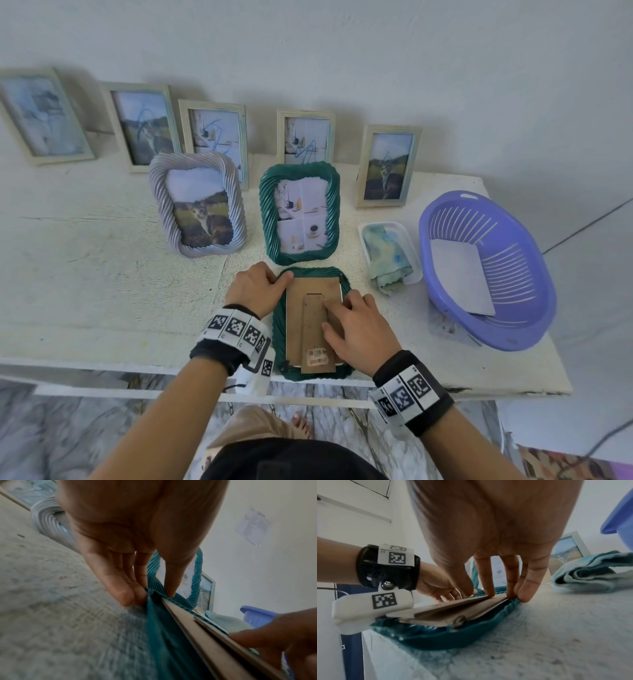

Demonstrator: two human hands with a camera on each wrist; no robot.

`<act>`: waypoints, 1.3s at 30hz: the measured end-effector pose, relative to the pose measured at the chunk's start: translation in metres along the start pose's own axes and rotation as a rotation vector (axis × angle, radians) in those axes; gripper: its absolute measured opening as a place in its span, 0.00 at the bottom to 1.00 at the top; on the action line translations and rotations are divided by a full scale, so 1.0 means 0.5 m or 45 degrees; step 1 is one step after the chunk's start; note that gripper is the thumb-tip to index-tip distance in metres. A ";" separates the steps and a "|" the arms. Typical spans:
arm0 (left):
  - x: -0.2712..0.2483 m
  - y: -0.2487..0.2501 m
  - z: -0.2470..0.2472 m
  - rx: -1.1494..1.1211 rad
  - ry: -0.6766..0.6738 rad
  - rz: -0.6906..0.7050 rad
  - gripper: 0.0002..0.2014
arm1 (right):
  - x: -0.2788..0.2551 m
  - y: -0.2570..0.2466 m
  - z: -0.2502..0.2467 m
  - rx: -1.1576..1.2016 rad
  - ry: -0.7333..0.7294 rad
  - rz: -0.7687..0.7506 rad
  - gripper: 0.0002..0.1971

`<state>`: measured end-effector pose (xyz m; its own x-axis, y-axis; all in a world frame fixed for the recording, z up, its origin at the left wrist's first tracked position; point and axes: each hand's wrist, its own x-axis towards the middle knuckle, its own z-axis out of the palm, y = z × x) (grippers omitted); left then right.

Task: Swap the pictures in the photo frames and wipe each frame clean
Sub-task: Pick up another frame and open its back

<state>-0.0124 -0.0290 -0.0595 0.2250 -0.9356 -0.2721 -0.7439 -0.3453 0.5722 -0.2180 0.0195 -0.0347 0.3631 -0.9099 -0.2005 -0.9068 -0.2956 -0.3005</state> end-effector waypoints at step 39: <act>-0.118 -0.059 0.049 0.256 -0.004 0.282 0.57 | -0.084 0.072 0.028 0.243 -0.077 -0.285 0.21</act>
<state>-0.0192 0.0382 -0.0791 0.0414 -0.9862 -0.1604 -0.8844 -0.1108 0.4534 -0.2629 0.0509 -0.0502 0.5663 -0.8080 -0.1627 -0.7484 -0.4214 -0.5123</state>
